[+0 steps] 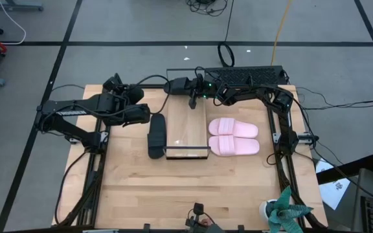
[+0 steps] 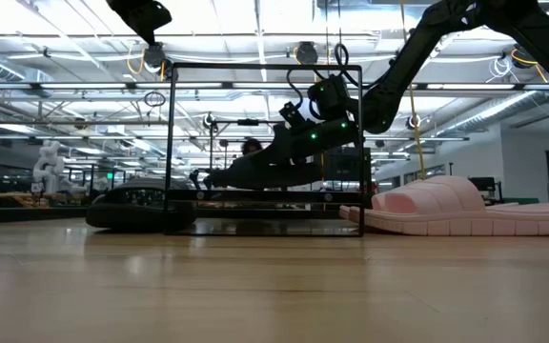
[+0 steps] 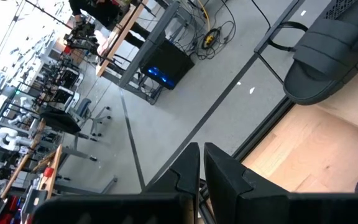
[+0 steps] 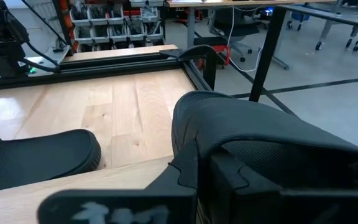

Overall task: Pick and place slides into the shelf
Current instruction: Put the left black slide on the shelf

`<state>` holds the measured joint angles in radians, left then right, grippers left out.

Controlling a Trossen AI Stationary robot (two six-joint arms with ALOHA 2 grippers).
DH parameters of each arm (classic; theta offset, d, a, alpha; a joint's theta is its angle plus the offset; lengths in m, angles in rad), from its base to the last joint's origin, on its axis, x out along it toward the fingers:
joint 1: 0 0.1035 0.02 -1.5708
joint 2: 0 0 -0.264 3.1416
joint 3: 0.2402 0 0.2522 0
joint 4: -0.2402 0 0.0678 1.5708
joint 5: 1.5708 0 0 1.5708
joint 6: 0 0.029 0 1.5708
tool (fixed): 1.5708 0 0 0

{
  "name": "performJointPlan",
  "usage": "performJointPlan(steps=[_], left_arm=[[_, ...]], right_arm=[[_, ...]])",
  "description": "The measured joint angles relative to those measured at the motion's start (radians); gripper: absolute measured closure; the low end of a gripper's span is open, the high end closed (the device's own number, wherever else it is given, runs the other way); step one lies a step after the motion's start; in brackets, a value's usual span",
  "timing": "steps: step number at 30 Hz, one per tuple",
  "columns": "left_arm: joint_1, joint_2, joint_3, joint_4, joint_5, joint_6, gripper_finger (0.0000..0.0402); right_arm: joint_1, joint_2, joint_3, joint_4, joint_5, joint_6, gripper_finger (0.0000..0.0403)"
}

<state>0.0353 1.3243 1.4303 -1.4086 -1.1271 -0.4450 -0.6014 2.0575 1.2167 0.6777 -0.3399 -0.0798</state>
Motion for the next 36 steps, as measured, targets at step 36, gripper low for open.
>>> performJointPlan(steps=[36], left_arm=[[0.000,0.000,0.000,0.000,0.000,0.001,0.0371]], right_arm=[[0.016,0.054,0.100,-0.128,-0.010,0.056,0.0403]])
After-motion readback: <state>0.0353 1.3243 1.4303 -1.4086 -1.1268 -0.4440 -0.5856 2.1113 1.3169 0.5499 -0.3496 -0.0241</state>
